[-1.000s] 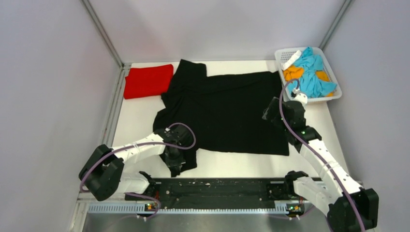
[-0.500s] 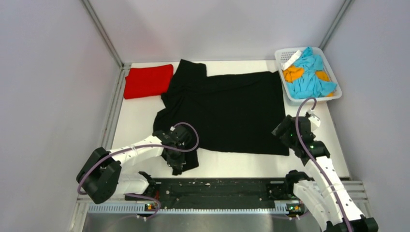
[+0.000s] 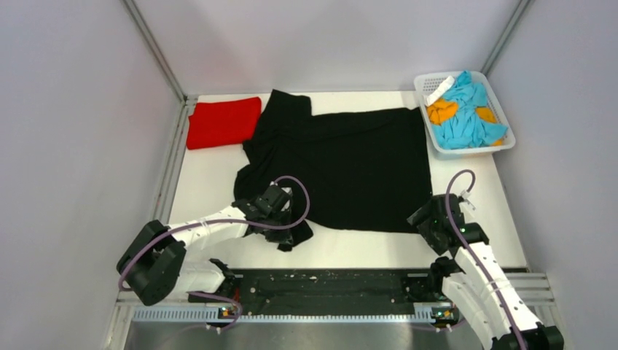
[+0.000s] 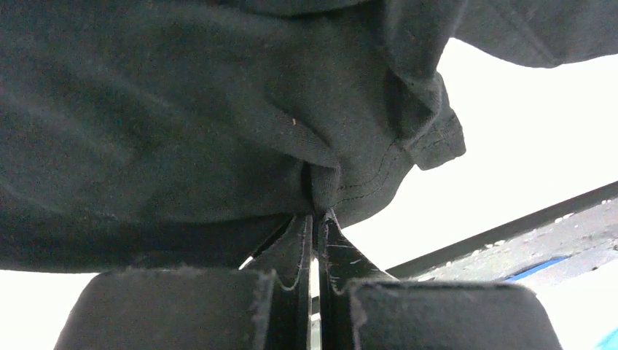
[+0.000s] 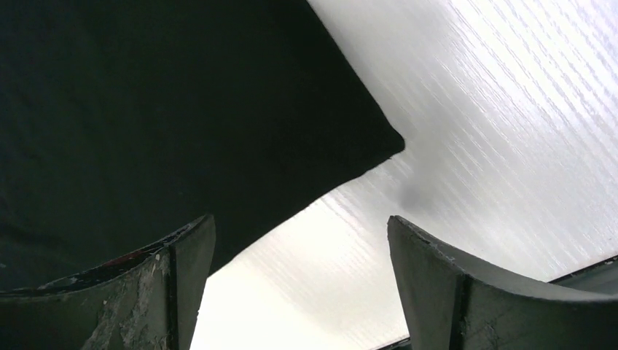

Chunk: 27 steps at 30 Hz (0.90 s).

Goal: Fold and stack the t-shirts
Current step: Grab the side of the flattened tshirt closest away from the robot with both arms

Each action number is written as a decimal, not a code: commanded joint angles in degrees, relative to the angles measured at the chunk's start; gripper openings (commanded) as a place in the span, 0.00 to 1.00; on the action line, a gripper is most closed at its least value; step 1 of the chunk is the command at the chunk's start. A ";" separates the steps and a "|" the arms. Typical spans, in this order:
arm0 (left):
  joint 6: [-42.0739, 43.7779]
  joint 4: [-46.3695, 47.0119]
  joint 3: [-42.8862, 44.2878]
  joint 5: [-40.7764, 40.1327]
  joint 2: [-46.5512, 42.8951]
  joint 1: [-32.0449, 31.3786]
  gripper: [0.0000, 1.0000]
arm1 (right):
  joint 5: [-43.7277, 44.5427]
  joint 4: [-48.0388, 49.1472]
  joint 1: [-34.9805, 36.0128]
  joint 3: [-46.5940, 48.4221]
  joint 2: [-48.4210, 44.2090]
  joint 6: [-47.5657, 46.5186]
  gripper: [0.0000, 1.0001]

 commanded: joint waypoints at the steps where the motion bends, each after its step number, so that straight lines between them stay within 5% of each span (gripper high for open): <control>1: 1.73 8.15 -2.72 -5.81 3.20 -0.06 0.00 | 0.18 4.07 -0.42 -2.53 1.86 2.82 0.84; 15: 1.55 7.46 -1.79 -8.76 3.71 -0.06 0.00 | 6.56 15.78 -0.41 -6.14 7.51 2.05 0.48; 23: -1.27 3.77 0.46 -10.00 4.61 -0.09 0.00 | 6.36 19.14 -0.49 -4.95 9.22 -1.48 0.00; 27: -4.53 -0.03 -0.18 -7.60 1.14 -0.16 0.00 | 7.35 14.35 -0.48 -3.49 4.58 -2.21 0.00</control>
